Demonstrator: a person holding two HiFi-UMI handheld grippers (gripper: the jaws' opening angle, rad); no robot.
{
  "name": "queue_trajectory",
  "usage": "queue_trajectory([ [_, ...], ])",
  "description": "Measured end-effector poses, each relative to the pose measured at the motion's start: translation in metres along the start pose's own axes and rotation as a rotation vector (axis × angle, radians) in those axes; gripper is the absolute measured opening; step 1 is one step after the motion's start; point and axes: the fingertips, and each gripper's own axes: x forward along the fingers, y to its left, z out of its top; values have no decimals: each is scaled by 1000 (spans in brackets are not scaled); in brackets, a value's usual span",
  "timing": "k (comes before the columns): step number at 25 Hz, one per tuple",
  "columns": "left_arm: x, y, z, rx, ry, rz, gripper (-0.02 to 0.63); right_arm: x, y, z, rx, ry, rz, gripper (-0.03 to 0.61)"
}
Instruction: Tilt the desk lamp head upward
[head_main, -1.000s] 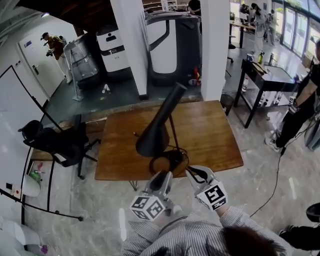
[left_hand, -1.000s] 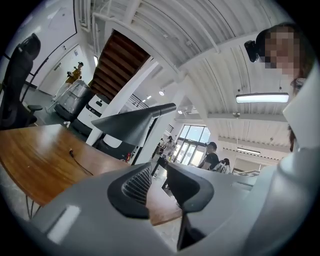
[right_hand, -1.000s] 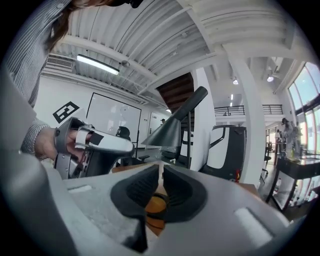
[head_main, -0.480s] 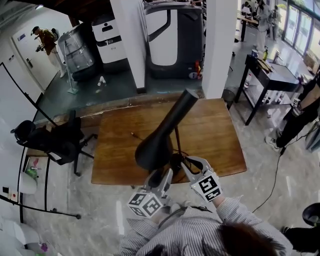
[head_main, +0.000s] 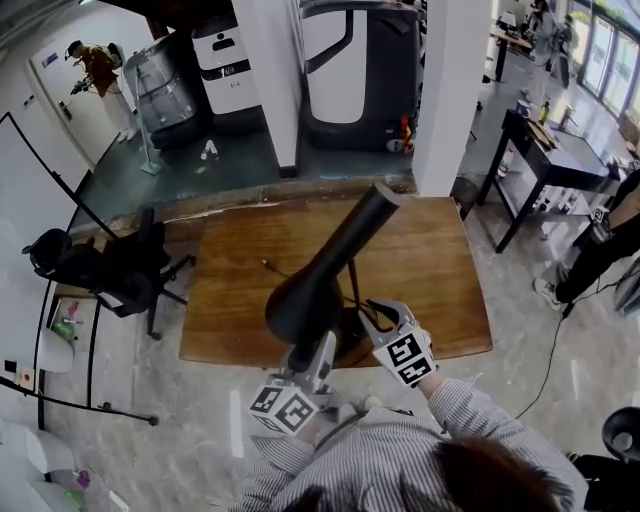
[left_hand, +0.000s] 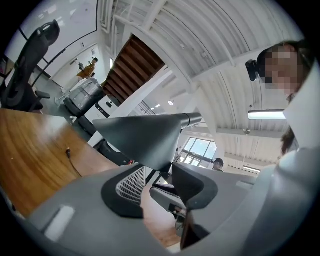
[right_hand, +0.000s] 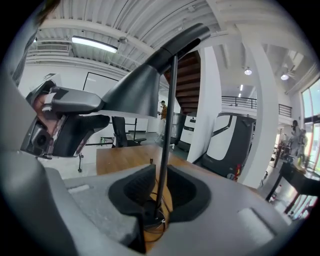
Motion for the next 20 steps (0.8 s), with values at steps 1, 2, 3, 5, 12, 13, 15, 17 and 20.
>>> queue_trajectory([
  [1,1,0,0,-7,-6,-1,152,4,-2,1,-4,0,4,57],
  [2,1,-1,0,-14,-10,-5,150,9,-4,3,-7,-2,7,57],
  [3,1,-1,0,-22,-13,-12,144,13,-5,5,-9,-5,10,57],
  [5,0,0,1,-35,-15,-25,133,21,-4,10,-11,-12,20,57],
  [12,2,-9,4,-48,-9,-68,83,31,-2,13,0,-20,49,55],
  [13,2,-11,5,-48,-8,-74,63,32,-3,12,1,-15,46,52],
  [15,2,-11,5,-48,-9,-80,60,32,-4,12,11,-16,51,51],
  [17,1,-8,4,-41,-14,-89,60,33,-4,11,20,-24,61,48],
  [20,0,-6,5,-29,-13,-84,60,34,-3,11,24,-31,67,46],
])
